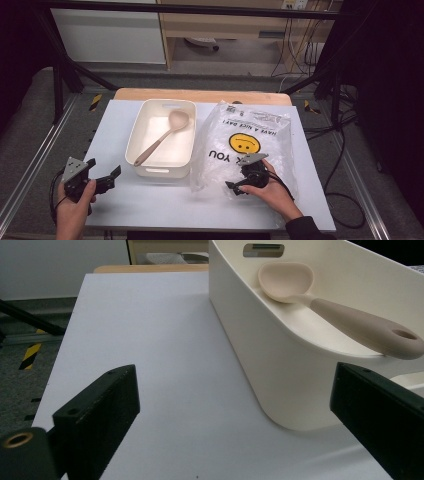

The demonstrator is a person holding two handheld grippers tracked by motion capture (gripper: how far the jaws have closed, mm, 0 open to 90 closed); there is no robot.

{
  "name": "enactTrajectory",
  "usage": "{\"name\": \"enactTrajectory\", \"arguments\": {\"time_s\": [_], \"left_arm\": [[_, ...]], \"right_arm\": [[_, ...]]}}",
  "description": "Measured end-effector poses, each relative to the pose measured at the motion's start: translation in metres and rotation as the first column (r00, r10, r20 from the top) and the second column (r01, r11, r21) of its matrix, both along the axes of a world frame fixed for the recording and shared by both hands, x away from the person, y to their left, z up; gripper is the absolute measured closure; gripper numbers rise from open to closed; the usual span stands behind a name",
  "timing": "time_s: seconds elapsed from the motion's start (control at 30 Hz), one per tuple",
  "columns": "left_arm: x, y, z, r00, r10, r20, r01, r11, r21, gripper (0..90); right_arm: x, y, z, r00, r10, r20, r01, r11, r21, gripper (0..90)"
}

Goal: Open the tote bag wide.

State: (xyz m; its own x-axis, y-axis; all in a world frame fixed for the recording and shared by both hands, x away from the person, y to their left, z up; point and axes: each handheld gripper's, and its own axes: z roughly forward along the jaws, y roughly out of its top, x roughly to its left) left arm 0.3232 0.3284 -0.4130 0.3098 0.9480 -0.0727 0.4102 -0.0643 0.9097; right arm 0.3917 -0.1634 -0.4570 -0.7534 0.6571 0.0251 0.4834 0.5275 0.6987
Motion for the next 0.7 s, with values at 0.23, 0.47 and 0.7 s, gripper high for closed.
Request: {"name": "enactTrajectory", "arguments": {"time_s": [0.23,0.47,0.7], "left_arm": [[0.000,0.000,0.000,1.0000,-0.001,0.000,0.001,1.0000,-0.001,5.3],[0.000,0.000,0.000,1.0000,-0.001,-0.001,0.001,1.0000,0.002,5.3],[0.001,0.000,-0.001,1.0000,-0.003,0.002,0.003,1.0000,0.008,5.3]], "right_arm": [[-0.005,0.008,-0.003,0.9999,-0.011,0.013,0.012,1.000,-0.026,3.5],[-0.004,0.006,-0.002,0.9989,-0.042,0.020,0.043,0.999,-0.019,12.7],[0.006,-0.001,0.001,0.9951,-0.092,0.035,0.092,0.996,0.009,42.8]]}}
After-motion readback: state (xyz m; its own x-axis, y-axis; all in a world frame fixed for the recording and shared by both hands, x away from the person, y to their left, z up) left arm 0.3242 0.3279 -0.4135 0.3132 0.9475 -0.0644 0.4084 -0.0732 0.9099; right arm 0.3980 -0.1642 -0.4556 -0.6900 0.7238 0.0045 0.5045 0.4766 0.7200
